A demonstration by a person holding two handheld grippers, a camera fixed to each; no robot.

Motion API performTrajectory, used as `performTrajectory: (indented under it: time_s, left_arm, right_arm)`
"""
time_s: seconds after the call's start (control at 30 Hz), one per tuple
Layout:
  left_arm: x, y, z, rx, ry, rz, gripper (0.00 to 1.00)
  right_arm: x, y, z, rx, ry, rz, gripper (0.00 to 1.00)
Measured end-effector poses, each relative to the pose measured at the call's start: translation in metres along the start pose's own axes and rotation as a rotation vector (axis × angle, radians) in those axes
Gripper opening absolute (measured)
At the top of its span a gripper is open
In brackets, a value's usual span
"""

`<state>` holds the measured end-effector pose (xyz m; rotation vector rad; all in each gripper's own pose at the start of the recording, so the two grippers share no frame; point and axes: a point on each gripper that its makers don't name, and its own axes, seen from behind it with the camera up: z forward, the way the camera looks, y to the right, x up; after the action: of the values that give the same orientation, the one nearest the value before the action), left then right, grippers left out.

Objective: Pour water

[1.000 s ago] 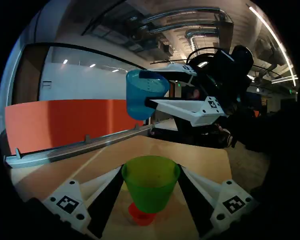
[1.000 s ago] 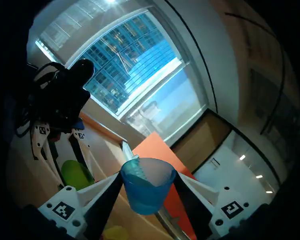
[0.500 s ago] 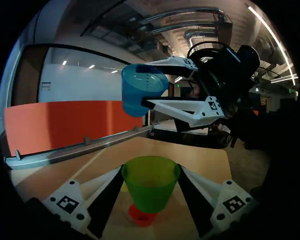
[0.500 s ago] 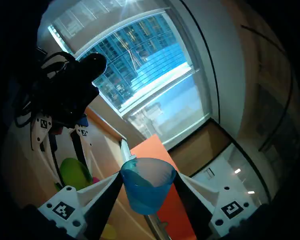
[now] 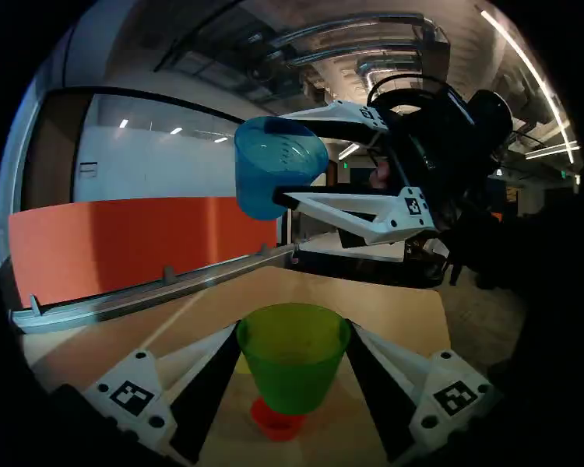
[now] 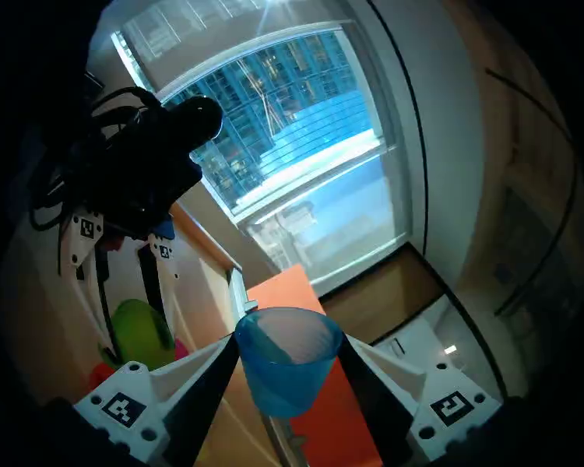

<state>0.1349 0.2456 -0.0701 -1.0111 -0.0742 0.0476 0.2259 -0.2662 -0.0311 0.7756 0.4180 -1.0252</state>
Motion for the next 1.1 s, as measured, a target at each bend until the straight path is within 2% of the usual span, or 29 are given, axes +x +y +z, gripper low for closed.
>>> performTrajectory:
  time_s: [0.4,1.1]
  left_arm:
    - [0.0001,0.0003,0.0028,-0.005,-0.001,0.001,0.89]
    - [-0.0004,0.0002,0.0055,-0.009,-0.003,0.001,0.89]
  right_arm:
    - [-0.0012,-0.0024,0.0012,0.007,-0.007,-0.055,0.91]
    - [-0.0035,0.0017,0.0013,-0.001,-0.009,-0.102,0.91]
